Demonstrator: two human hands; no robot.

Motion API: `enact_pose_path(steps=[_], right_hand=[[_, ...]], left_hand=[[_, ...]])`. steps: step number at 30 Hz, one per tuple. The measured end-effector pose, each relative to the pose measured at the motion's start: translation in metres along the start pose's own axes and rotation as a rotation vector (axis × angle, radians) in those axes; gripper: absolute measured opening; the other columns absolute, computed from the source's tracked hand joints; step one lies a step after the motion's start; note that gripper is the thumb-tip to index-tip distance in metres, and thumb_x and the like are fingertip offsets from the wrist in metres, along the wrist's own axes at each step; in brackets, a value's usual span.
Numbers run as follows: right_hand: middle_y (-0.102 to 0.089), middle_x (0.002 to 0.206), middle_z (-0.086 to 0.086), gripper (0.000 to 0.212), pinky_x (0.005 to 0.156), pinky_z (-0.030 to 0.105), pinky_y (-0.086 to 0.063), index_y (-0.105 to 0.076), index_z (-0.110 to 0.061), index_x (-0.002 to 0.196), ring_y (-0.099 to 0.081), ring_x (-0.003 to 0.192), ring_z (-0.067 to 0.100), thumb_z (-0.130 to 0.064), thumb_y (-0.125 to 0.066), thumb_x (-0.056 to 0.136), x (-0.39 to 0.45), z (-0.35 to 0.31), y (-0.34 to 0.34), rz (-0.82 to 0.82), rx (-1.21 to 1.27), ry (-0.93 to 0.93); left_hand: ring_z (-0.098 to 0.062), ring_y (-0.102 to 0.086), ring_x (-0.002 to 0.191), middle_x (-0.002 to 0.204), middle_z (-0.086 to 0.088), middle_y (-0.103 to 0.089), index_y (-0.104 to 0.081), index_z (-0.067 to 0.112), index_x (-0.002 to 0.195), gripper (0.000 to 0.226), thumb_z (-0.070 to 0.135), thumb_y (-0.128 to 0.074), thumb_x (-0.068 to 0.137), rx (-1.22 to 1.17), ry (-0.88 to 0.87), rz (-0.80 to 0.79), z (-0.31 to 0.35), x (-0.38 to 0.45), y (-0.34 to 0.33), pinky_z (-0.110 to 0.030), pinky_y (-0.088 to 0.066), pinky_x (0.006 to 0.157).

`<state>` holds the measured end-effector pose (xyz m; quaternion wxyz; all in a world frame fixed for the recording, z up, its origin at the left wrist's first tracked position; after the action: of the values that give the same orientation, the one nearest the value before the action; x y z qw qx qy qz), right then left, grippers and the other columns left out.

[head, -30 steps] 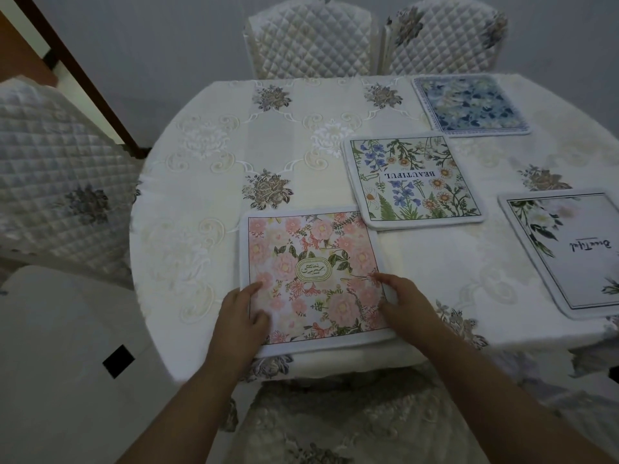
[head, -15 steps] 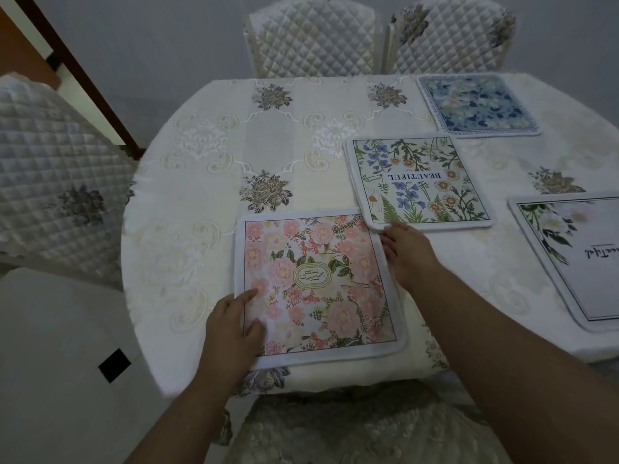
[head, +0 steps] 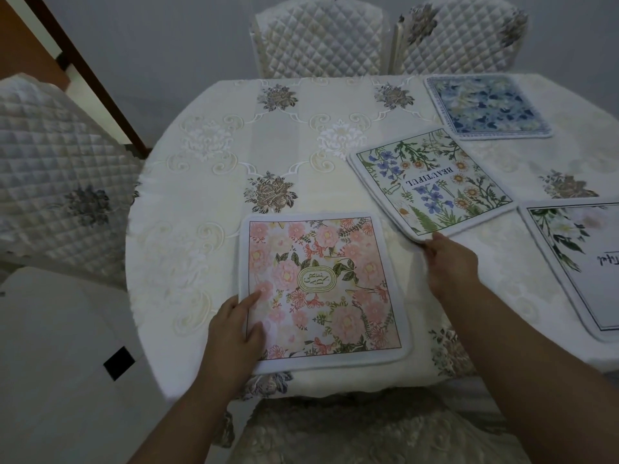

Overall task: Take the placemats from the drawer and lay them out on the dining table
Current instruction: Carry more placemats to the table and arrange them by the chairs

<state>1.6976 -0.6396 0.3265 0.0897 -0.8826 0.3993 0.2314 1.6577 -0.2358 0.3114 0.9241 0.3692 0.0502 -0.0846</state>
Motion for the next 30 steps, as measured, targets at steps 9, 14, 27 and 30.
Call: enact_pose_path(steps=[9,14,27,30], right_hand=[[-0.039,0.147,0.007,0.057,0.1,0.031,-0.048,-0.05,-0.011,0.145,-0.056,0.108,0.015,-0.018,-0.061,0.09,-0.04,0.01,-0.011,-0.018,-0.65,0.348],[-0.016,0.165,0.004,0.064,0.12,0.052,-0.026,-0.024,-0.025,0.156,-0.016,0.152,0.024,-0.048,-0.042,0.099,-0.11,0.067,-0.03,-0.367,-1.268,0.785],[0.025,0.164,-0.002,0.083,0.125,0.04,0.002,0.021,-0.023,0.156,0.027,0.149,0.012,-0.072,-0.011,0.097,-0.107,0.095,0.02,-0.441,-1.52,0.755],[0.023,0.165,0.001,0.082,0.126,0.042,-0.001,0.016,-0.018,0.157,0.027,0.149,0.012,-0.069,-0.01,0.098,-0.093,0.088,0.029,-0.425,-1.465,0.699]], left_hand=[[-0.022,-0.044,0.129,0.142,0.003,-0.047,-0.034,0.048,0.151,0.063,0.034,-0.06,0.096,0.116,-0.037,-0.079,-0.001,0.008,-0.005,-0.047,-0.044,0.108],[-0.03,-0.033,0.136,0.154,-0.006,-0.038,-0.035,0.039,0.152,0.066,0.038,-0.059,0.091,0.27,0.025,-0.016,0.013,0.0,-0.005,-0.05,-0.036,0.109],[-0.017,0.019,0.154,0.169,0.001,0.014,0.009,0.023,0.161,0.074,0.064,-0.005,0.101,0.656,-0.223,-0.12,0.016,-0.014,-0.046,-0.046,0.0,0.126],[-0.017,0.029,0.151,0.166,-0.002,0.025,0.02,0.019,0.157,0.08,0.068,0.002,0.097,0.649,-0.14,-0.132,0.018,-0.007,-0.04,-0.044,0.011,0.125]])
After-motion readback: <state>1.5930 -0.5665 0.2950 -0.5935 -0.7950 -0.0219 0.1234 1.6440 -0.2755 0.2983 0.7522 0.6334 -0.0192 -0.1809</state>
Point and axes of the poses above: each hand's wrist, its own x-axis towards the middle knuckle, its own y-axis out of the back of the hand, z = x × y, the point moved 4 cm from there along x, towards the middle knuckle
